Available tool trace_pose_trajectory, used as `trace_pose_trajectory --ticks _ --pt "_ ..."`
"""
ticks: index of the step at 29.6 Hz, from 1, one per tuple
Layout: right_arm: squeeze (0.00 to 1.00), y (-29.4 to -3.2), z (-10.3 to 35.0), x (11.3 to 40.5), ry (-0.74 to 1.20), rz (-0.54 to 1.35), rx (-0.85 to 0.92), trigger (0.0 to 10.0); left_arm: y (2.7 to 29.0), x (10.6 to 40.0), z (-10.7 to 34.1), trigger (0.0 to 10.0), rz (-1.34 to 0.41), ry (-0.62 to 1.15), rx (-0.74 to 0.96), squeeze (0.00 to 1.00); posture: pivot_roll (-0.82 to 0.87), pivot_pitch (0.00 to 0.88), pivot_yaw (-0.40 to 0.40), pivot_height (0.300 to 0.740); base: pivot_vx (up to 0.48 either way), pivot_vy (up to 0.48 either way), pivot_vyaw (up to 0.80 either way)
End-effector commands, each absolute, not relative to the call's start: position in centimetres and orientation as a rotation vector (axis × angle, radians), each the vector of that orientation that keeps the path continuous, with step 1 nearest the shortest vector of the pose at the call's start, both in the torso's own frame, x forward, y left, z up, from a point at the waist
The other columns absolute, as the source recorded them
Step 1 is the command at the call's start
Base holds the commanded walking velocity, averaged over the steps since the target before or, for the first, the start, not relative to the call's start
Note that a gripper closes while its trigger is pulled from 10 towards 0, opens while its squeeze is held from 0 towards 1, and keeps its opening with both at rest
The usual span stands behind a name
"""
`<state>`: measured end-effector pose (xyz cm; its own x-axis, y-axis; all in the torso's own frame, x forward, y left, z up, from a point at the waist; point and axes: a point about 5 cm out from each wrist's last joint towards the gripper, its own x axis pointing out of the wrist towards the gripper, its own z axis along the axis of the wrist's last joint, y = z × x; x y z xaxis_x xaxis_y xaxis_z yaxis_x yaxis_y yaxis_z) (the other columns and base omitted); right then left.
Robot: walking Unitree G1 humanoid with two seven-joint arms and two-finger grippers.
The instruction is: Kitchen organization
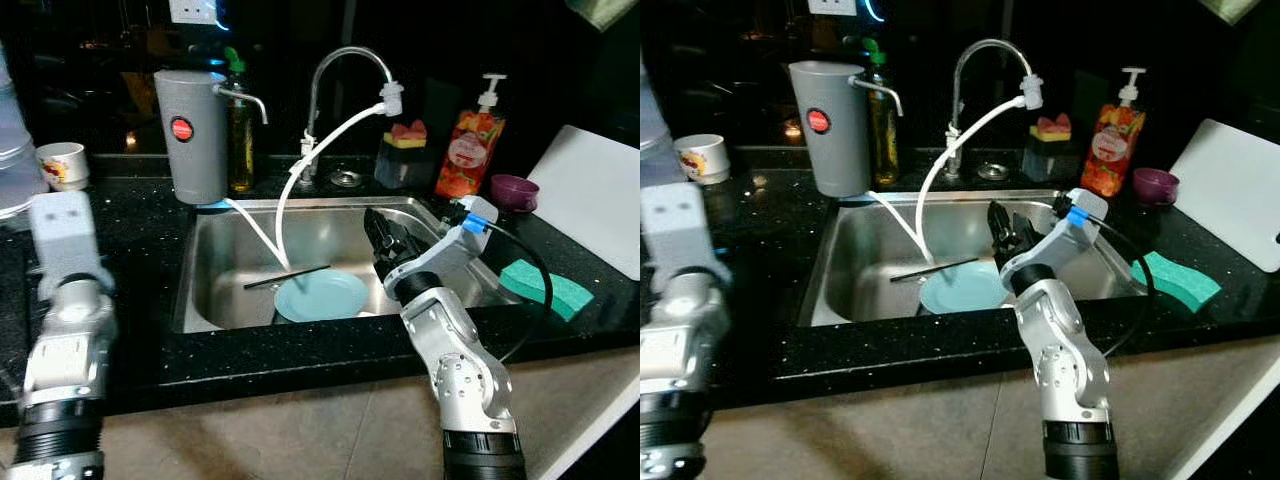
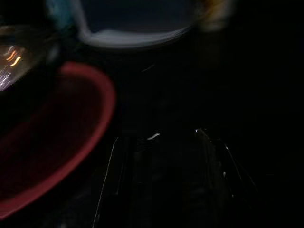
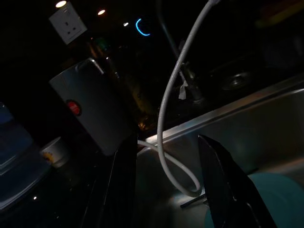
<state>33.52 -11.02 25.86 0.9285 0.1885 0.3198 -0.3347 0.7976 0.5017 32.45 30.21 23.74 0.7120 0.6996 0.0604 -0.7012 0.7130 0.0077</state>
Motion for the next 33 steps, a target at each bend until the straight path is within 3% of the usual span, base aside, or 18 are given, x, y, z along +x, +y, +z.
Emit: trace_pose_trajectory --ticks 1,14,23,24,25,26,27,28,33 --pt "0.00 -11.1 25.6 33.4 -0.260 0.281 0.583 10.0 31.2 32.1 22.5 10.0 0.808 0.011 0.018 0.00 0.05 0.059 -0.073 0.740 0.000 0.000 0.00" --pt "0.00 -11.1 25.5 33.4 -0.256 0.282 0.576 10.0 32.4 32.2 21.1 10.0 0.859 0.103 -0.098 0.00 0.04 0.054 -0.074 0.740 0.000 0.000 0.00" --pt "0.00 -11.0 25.6 33.5 -0.257 0.285 0.574 10.0 31.3 32.7 19.0 10.0 0.792 0.220 -0.414 0.00 0.04 0.056 -0.077 0.740 0.000 0.000 0.00" --pt "0.00 -11.0 25.6 33.5 -0.257 0.285 0.575 10.0 31.2 32.7 18.8 6.0 0.790 0.231 -0.445 0.00 0.04 0.056 -0.077 0.740 0.000 0.000 0.00" --pt "0.00 -11.0 25.6 33.5 -0.257 0.285 0.575 10.0 31.2 32.7 18.7 5.0 0.787 0.238 -0.469 0.00 0.04 0.056 -0.077 0.740 0.000 0.000 0.00" --pt "0.00 -11.0 25.6 33.5 -0.257 0.285 0.575 10.0 31.2 32.7 18.7 5.0 0.787 0.238 -0.469 0.00 0.04 0.056 -0.077 0.740 0.000 0.000 0.00" --pt "0.00 -11.0 25.6 33.5 -0.256 0.285 0.574 10.0 31.2 32.8 18.6 3.1 0.785 0.243 -0.480 0.00 0.04 0.056 -0.077 0.740 0.000 0.000 0.00" --pt "0.00 -11.0 25.6 33.5 -0.256 0.285 0.575 10.0 31.2 32.8 18.5 0.0 0.784 0.251 -0.482 0.00 0.04 0.056 -0.077 0.740 0.000 0.000 0.00" --pt "0.00 -11.1 25.6 33.5 -0.257 0.284 0.576 10.0 31.3 32.6 18.2 0.0 0.794 0.268 -0.475 0.00 0.04 0.057 -0.076 0.740 0.000 0.000 0.00"
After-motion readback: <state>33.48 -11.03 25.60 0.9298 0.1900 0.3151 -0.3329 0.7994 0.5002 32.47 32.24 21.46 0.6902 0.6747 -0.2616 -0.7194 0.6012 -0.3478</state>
